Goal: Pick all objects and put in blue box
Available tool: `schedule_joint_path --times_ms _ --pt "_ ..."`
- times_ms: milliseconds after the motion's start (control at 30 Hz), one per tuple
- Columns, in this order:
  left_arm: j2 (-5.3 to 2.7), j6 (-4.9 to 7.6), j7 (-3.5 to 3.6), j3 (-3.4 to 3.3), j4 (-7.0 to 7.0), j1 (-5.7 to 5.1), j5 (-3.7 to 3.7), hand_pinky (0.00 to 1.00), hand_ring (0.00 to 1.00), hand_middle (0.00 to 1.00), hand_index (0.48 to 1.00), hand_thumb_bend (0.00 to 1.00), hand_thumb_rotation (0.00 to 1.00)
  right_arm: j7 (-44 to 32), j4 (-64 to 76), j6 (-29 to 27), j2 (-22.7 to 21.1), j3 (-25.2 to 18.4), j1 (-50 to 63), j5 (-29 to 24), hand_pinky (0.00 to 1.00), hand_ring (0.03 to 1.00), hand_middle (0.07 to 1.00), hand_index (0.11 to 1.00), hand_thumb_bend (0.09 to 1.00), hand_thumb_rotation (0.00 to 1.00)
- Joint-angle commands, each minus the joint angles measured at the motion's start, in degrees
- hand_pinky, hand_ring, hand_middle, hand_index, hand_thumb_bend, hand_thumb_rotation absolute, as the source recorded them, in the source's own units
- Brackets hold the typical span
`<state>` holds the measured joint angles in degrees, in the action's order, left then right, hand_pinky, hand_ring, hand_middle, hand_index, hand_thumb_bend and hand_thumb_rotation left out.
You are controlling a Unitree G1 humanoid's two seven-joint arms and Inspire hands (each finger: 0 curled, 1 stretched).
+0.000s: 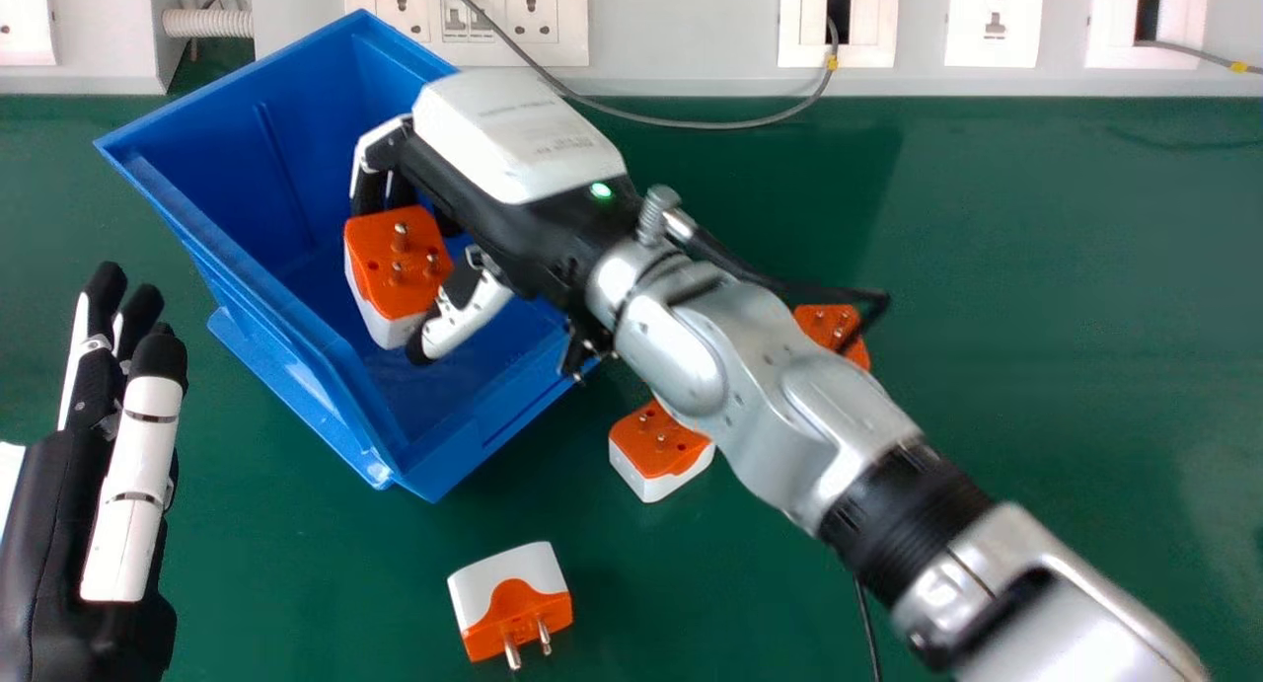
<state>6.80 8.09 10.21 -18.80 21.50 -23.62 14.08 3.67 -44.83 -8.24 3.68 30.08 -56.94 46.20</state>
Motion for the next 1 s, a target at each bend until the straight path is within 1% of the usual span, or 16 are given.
schedule_joint_path --times_ms 0,67,133,200,267,300,400,500,567,667,733,867,967 --pt "0.39 0.96 0.07 -0.11 1.67 -0.29 -0.24 1.0 1.0 0.99 1.0 0.49 0.83 2.4 -2.2 -0.7 1.8 0.3 -4.9 -0.6 0.33 0.443 0.525 0.491 0.495 0.0" --pt "0.27 1.15 0.02 -0.02 1.6 -0.44 -0.38 1.0 1.0 0.99 1.0 0.49 0.83 4.5 -6.1 -0.4 3.1 1.2 -7.2 0.2 0.33 0.443 0.527 0.501 0.493 0.0" --pt "0.16 1.51 0.06 0.02 1.25 -0.52 -0.41 1.0 1.0 0.99 1.0 0.49 0.83 6.7 -9.7 -0.3 4.2 2.3 -9.3 1.0 0.33 0.444 0.531 0.502 0.493 0.0" --pt "0.0 1.95 0.15 0.03 0.74 -0.59 -0.35 1.0 1.0 0.99 1.0 0.49 0.83 7.7 -13.2 -0.4 5.5 2.9 -11.6 1.1 0.33 0.445 0.531 0.499 0.493 0.0" --pt "-0.2 2.16 0.13 0.11 0.68 -0.88 -0.38 1.0 1.0 0.99 1.0 0.49 0.83 8.1 -16.0 -0.7 6.5 3.0 -13.2 0.7 0.33 0.444 0.528 0.499 0.493 0.0" --pt "-0.31 2.16 0.05 0.14 0.77 -1.06 -0.4 1.0 1.0 0.99 1.0 0.49 0.83 8.3 -17.2 -0.8 7.0 3.0 -14.0 0.4 0.33 0.444 0.528 0.499 0.493 0.0" --pt "-0.78 1.95 -0.37 0.41 1.79 -1.84 -0.66 1.0 1.0 0.99 1.0 0.49 0.83 9.0 -20.0 -0.9 8.0 3.2 -15.7 0.2 0.33 0.442 0.524 0.497 0.494 0.0" --pt "-1.05 1.78 -0.73 0.65 2.37 -2.19 -0.99 1.0 1.0 0.99 1.0 0.49 0.83 10.1 -22.0 -1.3 8.5 3.9 -16.5 0.5 0.34 0.441 0.522 0.491 0.495 0.0" --pt "-1.14 2.1 -0.81 0.61 1.98 -2.11 -1.16 1.0 1.0 0.99 1.0 0.49 0.83 10.9 -22.9 -1.8 8.6 4.2 -16.7 0.6 0.34 0.44 0.52 0.483 0.495 0.0" --pt "-1.19 2.85 -0.61 0.46 0.97 -1.8 -1.15 1.0 1.0 0.98 1.0 0.49 0.83 12.2 -23.6 -2.0 9.0 4.4 -16.8 0.6 0.34 0.439 0.517 0.474 0.496 0.0" --pt "-1.36 3.21 -0.61 0.7 0.85 -1.99 -1.37 1.0 1.0 0.98 0.999 0.49 0.83 12.5 -24.2 -1.9 9.3 4.5 -17.1 0.5 0.34 0.438 0.515 0.474 0.496 0.0" --pt "-1.8 3.3 -0.77 1.31 1.61 -2.84 -1.82 1.0 1.0 0.98 0.998 0.49 0.83 13.7 -25.5 -1.1 10.0 4.9 -17.8 0.7 0.34 0.435 0.513 0.479 0.496 0.0" --pt "-1.86 3.54 -0.8 1.47 1.43 -2.95 -2.11 1.0 1.0 0.98 0.998 0.49 0.83 15.0 -26.3 -0.7 10.5 5.2 -18.2 0.8 0.34 0.437 0.511 0.476 0.497 0.0"
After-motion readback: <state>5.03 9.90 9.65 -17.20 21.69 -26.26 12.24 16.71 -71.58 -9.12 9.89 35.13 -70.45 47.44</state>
